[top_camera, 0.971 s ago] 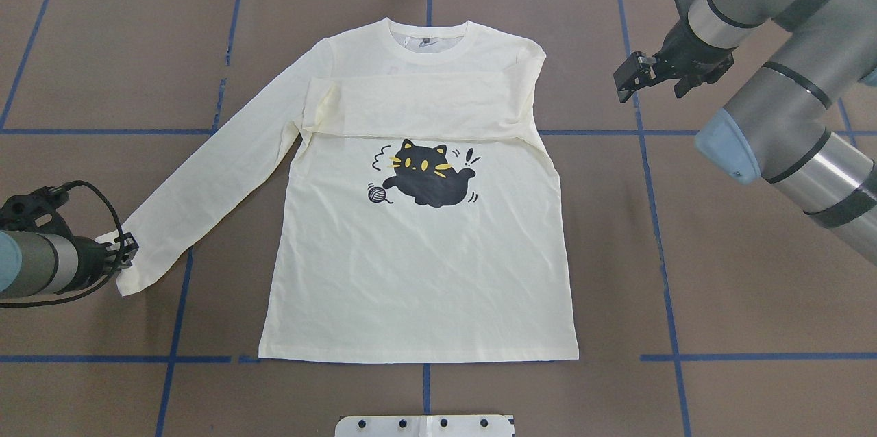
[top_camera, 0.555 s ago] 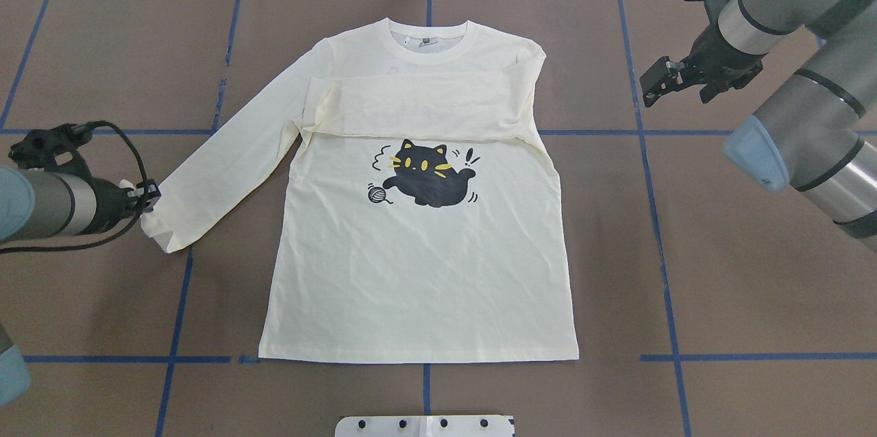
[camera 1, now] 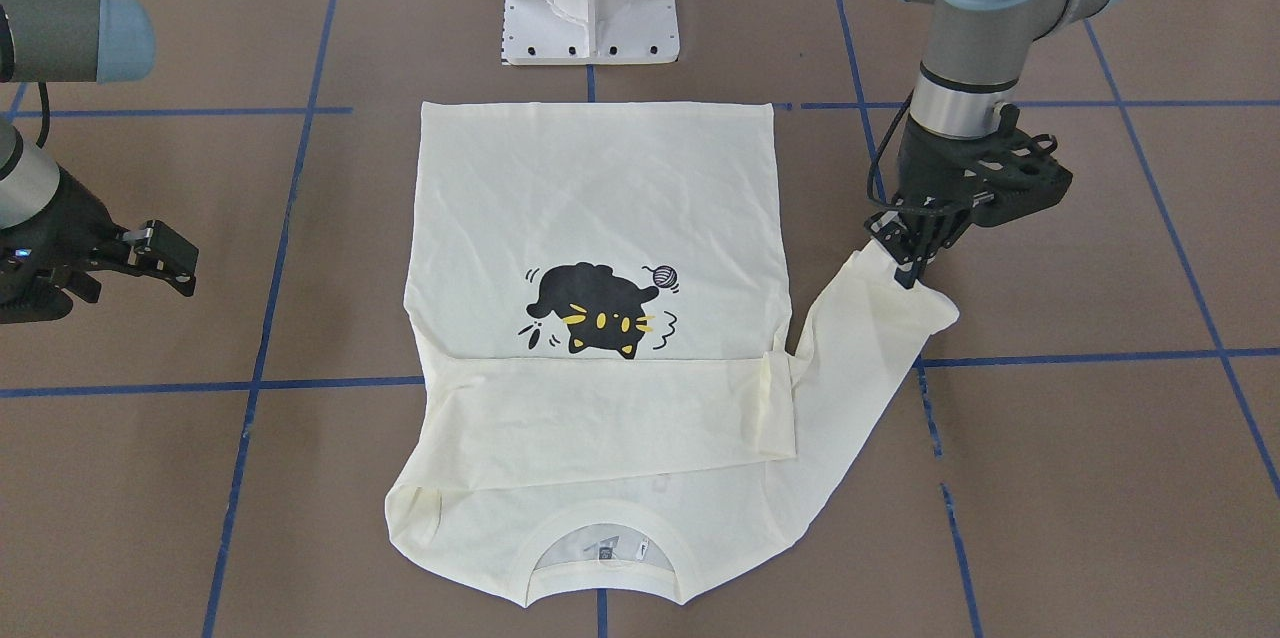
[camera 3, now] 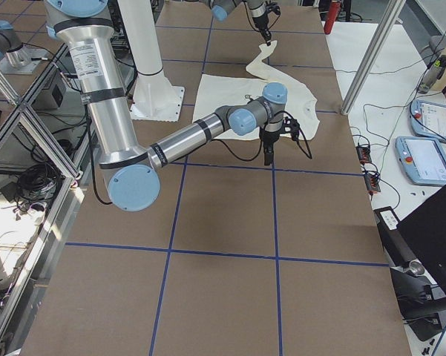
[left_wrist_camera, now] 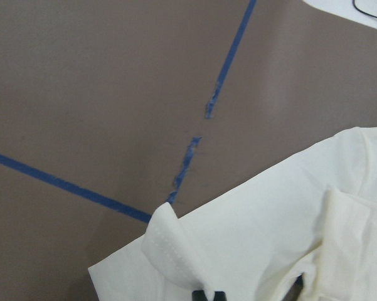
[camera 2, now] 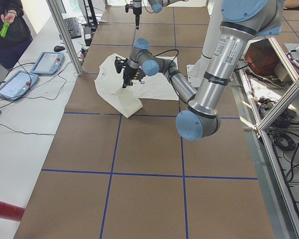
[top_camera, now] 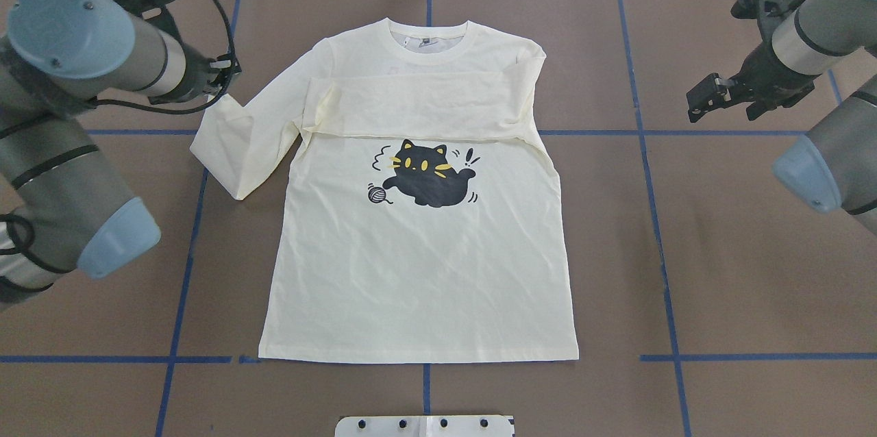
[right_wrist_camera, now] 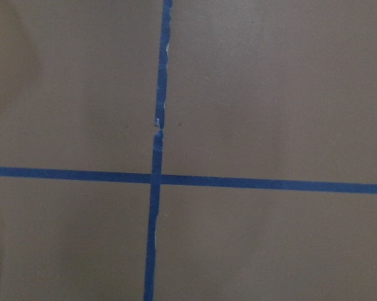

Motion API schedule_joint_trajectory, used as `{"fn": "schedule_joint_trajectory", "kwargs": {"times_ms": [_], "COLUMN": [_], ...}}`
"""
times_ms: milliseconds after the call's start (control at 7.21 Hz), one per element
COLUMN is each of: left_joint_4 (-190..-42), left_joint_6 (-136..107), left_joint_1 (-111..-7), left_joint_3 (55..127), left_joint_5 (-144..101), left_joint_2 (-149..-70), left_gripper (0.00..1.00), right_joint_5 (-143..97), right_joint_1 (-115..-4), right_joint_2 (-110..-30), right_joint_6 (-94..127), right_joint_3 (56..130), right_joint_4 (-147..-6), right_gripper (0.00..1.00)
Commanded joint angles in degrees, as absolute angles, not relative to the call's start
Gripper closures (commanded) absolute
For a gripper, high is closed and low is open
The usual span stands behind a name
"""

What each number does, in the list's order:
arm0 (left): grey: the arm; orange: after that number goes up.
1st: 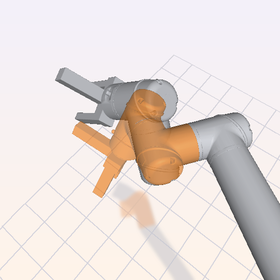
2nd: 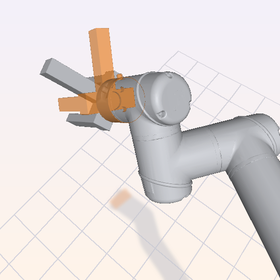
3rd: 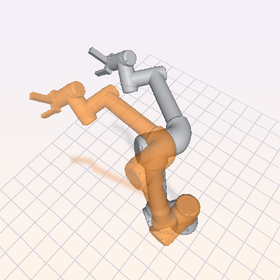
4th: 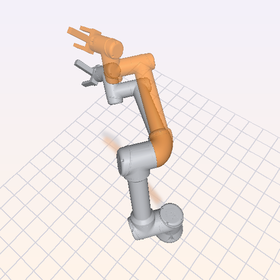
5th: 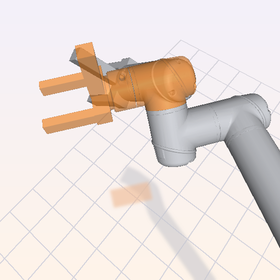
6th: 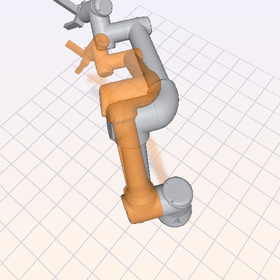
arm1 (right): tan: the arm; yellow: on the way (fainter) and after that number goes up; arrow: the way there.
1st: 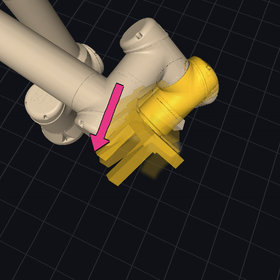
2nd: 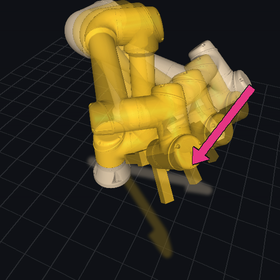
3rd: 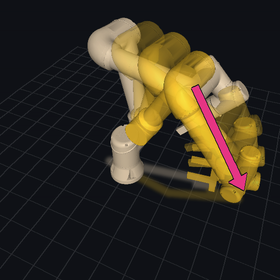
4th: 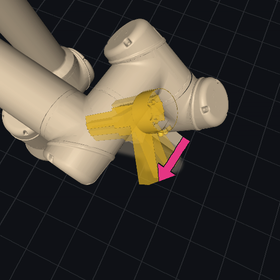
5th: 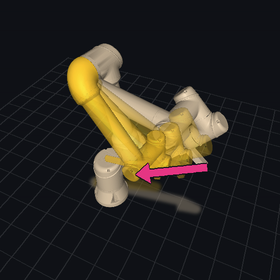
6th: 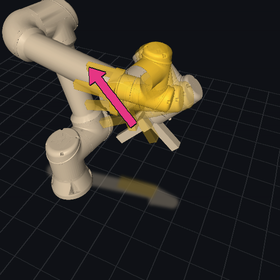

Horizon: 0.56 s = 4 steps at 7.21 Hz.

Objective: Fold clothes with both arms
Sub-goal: 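Fold the sleeve with the left gripper across the shirt toward the collar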

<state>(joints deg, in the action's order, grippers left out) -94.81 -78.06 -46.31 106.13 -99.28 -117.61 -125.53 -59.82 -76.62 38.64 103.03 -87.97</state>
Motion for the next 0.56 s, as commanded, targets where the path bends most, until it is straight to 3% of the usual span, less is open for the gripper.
{"fn": "schedule_joint_trajectory", "kwargs": {"times_ms": [0, 416], "left_joint_4": [-94.66, -103.31], "left_joint_6": [-74.46, -75.32], "left_joint_1": [-46.67, -46.58], "left_joint_3": [99.17, 86.79], "left_joint_5": [-100.54, -102.92], "left_joint_2": [-131.25, -145.69], "left_gripper": [1.00, 1.00], "right_joint_5": [-125.42, -125.33], "right_joint_1": [-60.81, -61.79], "right_joint_2": [-80.84, -81.83], "right_joint_6": [35.09, 33.66], "right_joint_3": [104.32, 104.24], "right_joint_4": [-87.98, -87.72], "right_gripper": [0.00, 0.00]}}
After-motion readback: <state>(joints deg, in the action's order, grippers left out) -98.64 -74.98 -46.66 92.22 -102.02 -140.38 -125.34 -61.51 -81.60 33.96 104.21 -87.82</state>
